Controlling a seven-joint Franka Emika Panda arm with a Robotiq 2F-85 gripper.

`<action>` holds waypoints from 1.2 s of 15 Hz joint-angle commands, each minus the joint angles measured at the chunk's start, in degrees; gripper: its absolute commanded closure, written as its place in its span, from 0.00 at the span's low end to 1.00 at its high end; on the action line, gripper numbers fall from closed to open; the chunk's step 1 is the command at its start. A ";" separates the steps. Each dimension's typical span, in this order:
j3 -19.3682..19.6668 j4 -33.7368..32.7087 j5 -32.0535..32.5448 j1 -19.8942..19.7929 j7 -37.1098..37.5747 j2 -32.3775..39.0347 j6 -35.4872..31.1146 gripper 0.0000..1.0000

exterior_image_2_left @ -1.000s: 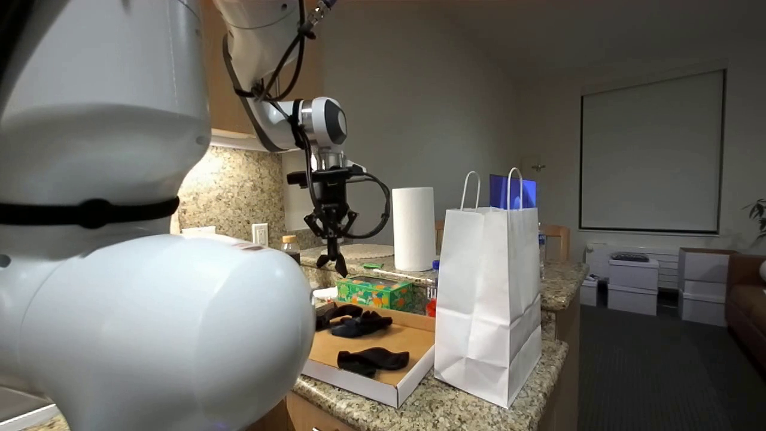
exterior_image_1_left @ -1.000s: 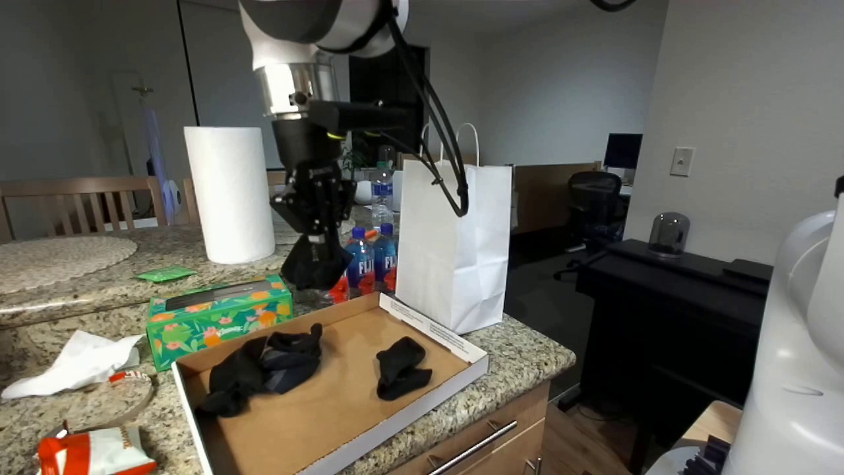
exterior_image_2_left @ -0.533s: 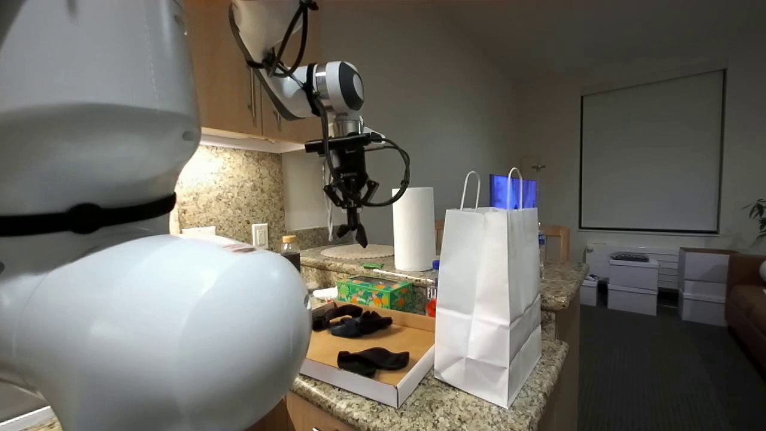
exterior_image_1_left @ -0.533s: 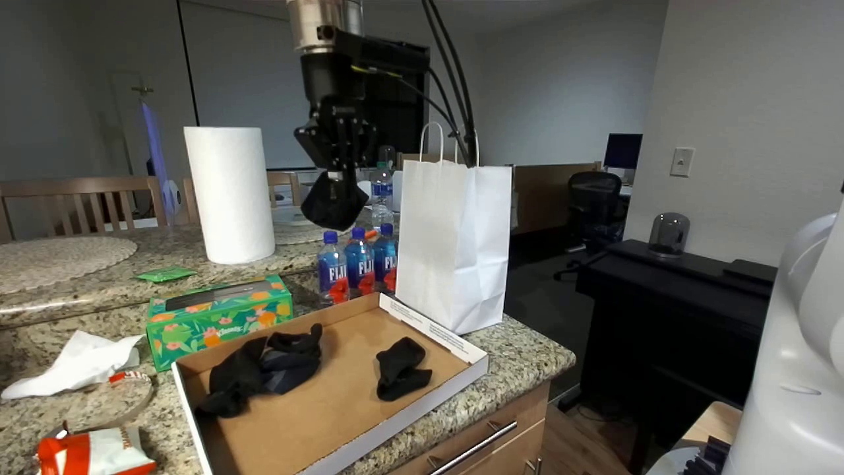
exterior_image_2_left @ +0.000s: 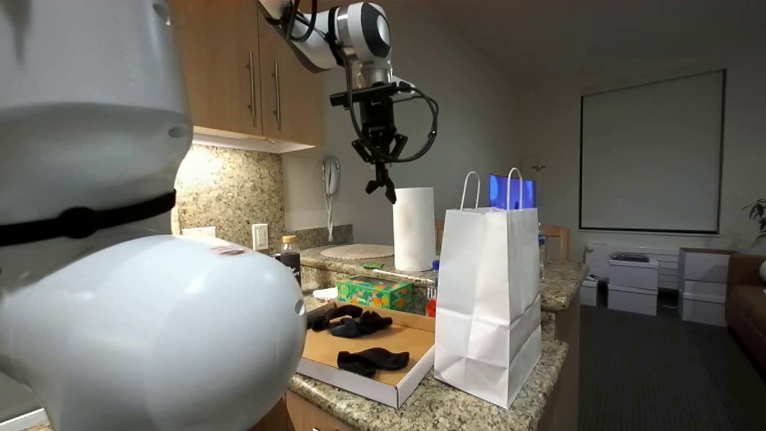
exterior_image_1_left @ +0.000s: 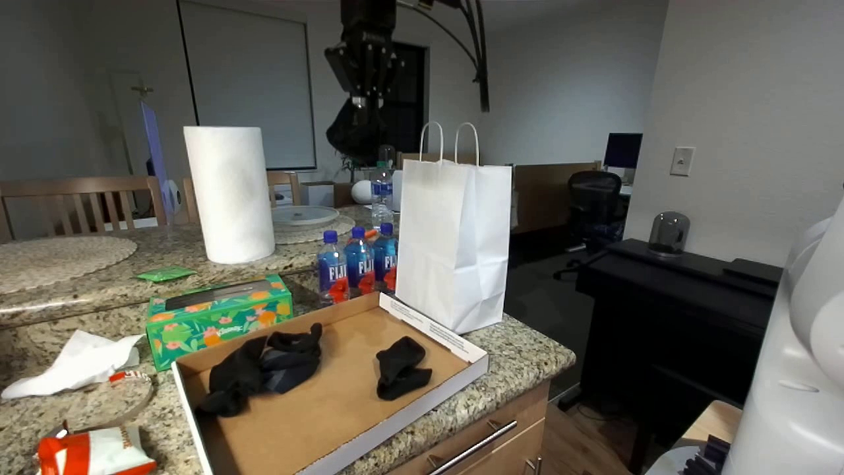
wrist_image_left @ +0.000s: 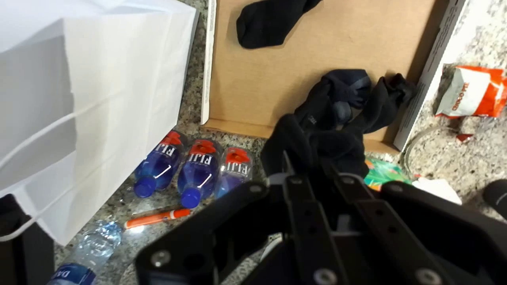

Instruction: Place the black socks inside the white bag

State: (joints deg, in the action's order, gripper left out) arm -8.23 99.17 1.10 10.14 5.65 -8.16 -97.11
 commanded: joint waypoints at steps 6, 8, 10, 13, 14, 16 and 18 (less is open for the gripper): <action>8.56 -4.25 -13.09 -7.94 2.12 -4.91 0.42 0.92; 10.97 -3.73 -15.84 -9.96 2.56 -5.83 0.23 0.92; 13.34 -3.20 -18.85 -11.67 2.21 -6.01 0.39 0.92; 16.01 -1.65 -22.44 -13.66 1.81 -5.39 0.22 0.92; 16.53 -1.07 -23.05 -14.12 1.72 -5.09 0.40 0.92; 17.18 0.71 -23.77 -14.79 1.65 -4.64 0.34 0.92; 17.99 2.39 -25.54 -15.18 0.76 -3.96 0.62 0.92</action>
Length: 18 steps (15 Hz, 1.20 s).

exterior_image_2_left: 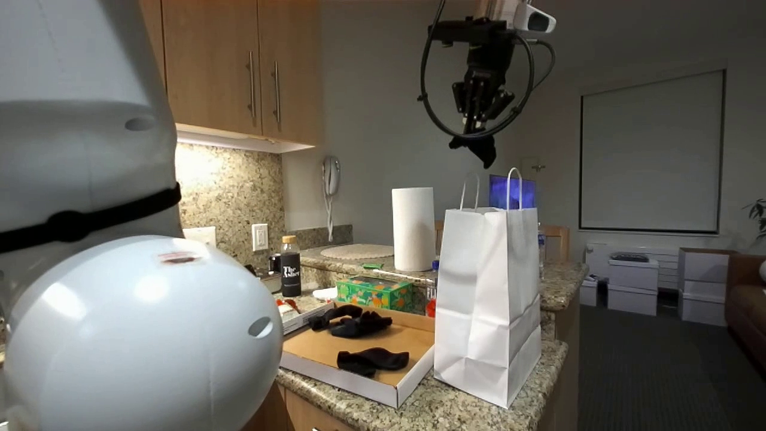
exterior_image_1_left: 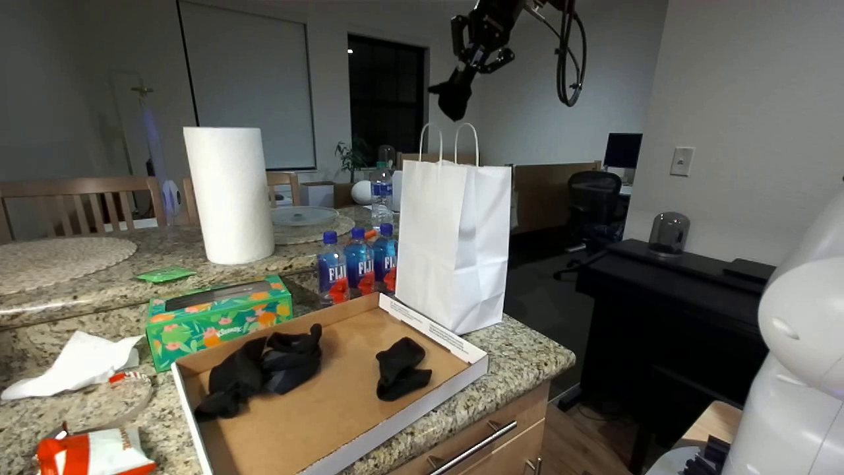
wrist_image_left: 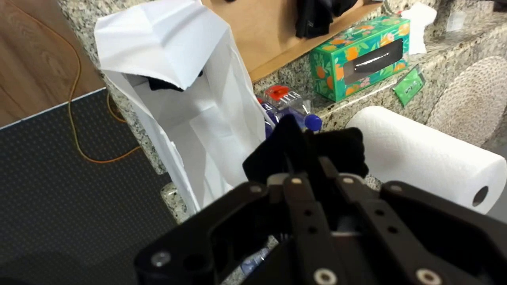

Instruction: Place the black socks inside the white bag

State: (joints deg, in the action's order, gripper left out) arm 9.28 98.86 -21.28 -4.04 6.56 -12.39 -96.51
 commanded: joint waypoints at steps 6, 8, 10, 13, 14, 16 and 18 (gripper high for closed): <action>1.08 5.78 -5.59 -1.63 0.05 2.74 0.36 0.92; 1.47 6.17 -6.46 -2.07 0.21 3.50 0.59 0.92; 1.70 6.55 -6.89 -2.64 0.57 4.19 0.67 0.92; 2.09 6.93 -7.72 -3.32 0.67 4.86 0.58 0.92; 2.16 6.99 -7.88 -3.47 0.72 4.94 0.50 0.64; 2.17 7.05 -8.17 -3.67 0.67 5.01 0.45 0.57; 1.99 6.95 -8.09 -3.54 0.59 4.86 0.32 0.44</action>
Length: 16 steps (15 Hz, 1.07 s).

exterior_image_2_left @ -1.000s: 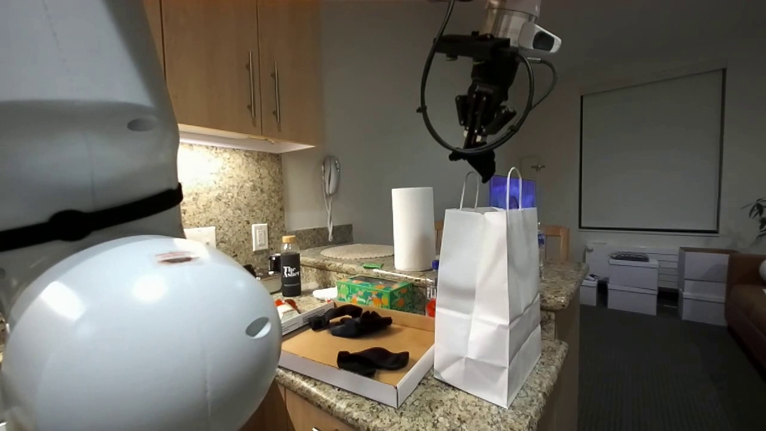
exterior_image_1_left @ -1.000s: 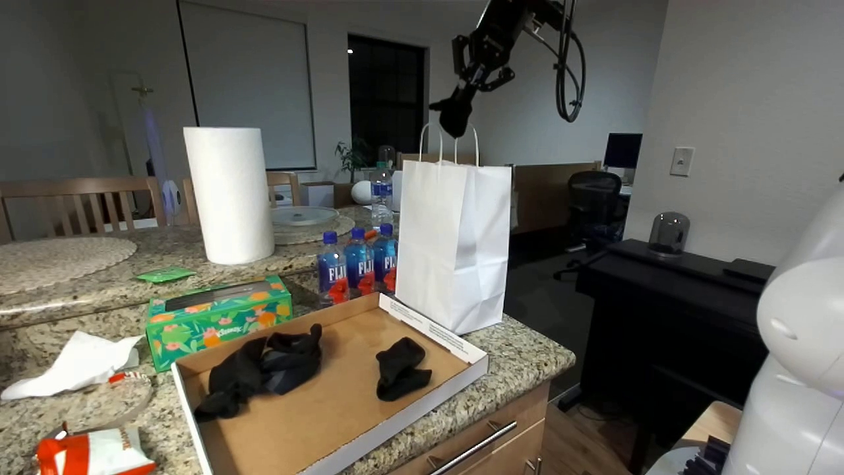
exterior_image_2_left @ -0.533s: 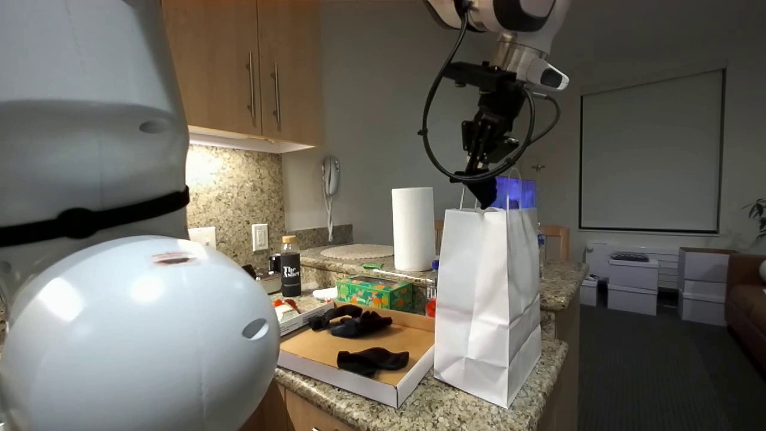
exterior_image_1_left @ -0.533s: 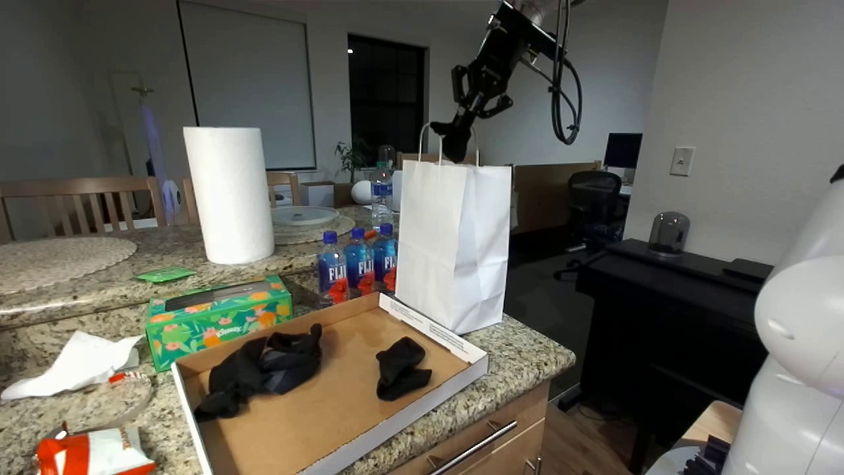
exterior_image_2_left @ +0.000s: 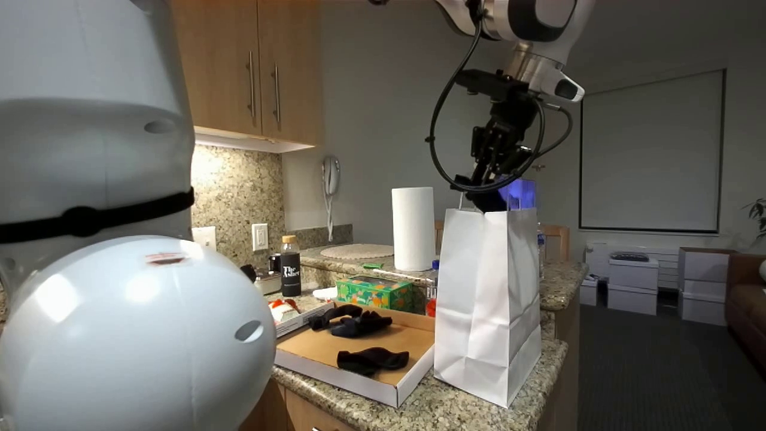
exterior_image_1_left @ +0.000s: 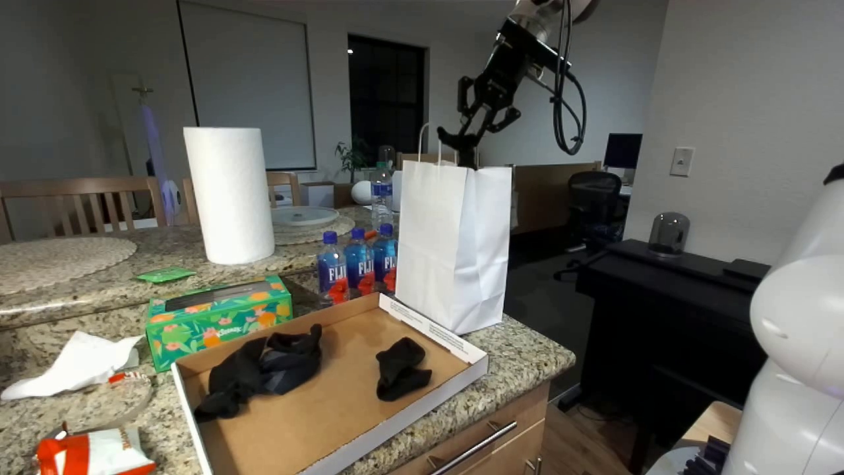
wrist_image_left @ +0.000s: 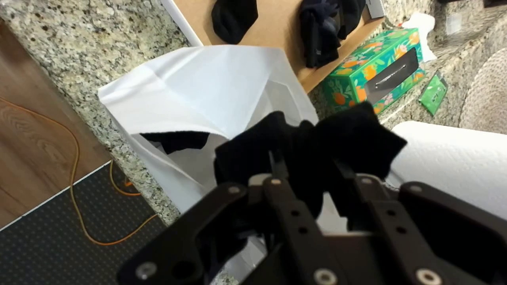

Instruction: Place the black socks inside the white bag

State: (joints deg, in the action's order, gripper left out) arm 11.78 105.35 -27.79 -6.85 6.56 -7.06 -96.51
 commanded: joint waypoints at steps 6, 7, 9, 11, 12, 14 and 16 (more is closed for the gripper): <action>-1.30 0.35 -1.43 -0.37 0.49 -1.10 -0.05 0.05; -1.53 0.45 -1.46 -0.20 0.27 -1.49 -0.19 0.02; -2.19 0.68 -0.99 0.26 -0.06 -2.82 -0.56 0.00; -3.28 0.79 -0.05 0.78 -0.21 -4.75 -0.75 0.00; -4.04 0.94 0.67 1.14 -0.37 -6.12 -0.94 0.00; -5.62 0.80 1.72 2.09 -0.77 -8.17 -0.61 0.00; -7.66 0.70 3.44 3.49 -1.00 -9.54 -0.18 0.00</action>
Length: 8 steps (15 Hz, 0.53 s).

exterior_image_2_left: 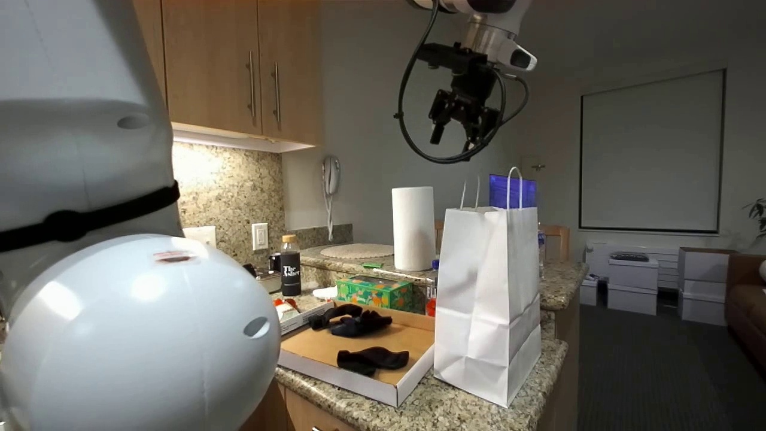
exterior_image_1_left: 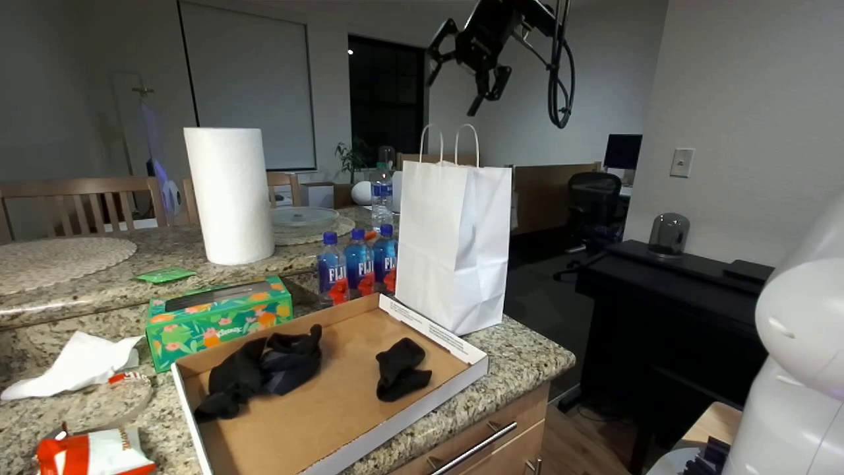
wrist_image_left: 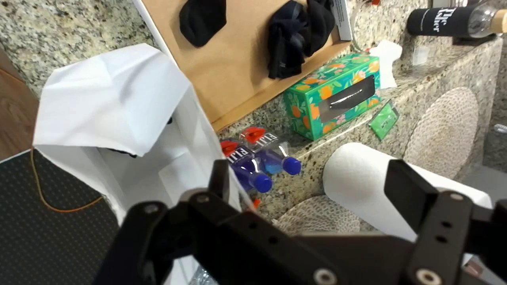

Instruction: Place the black socks inside the white bag

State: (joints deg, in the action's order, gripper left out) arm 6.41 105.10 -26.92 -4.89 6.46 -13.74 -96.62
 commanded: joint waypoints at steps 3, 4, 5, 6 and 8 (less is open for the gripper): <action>-5.35 0.50 4.84 3.95 -1.13 -3.13 0.49 0.00; -6.23 0.65 5.33 4.77 -1.51 -2.82 0.42 0.00; -7.01 0.86 5.71 5.57 -1.86 -2.37 0.27 0.00; -7.88 1.19 6.34 6.31 -1.92 -1.99 0.03 0.00; -9.17 3.28 6.59 7.58 -2.89 -2.03 -2.43 0.00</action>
State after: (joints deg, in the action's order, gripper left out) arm -1.46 105.91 -21.47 1.39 6.28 -15.87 -96.76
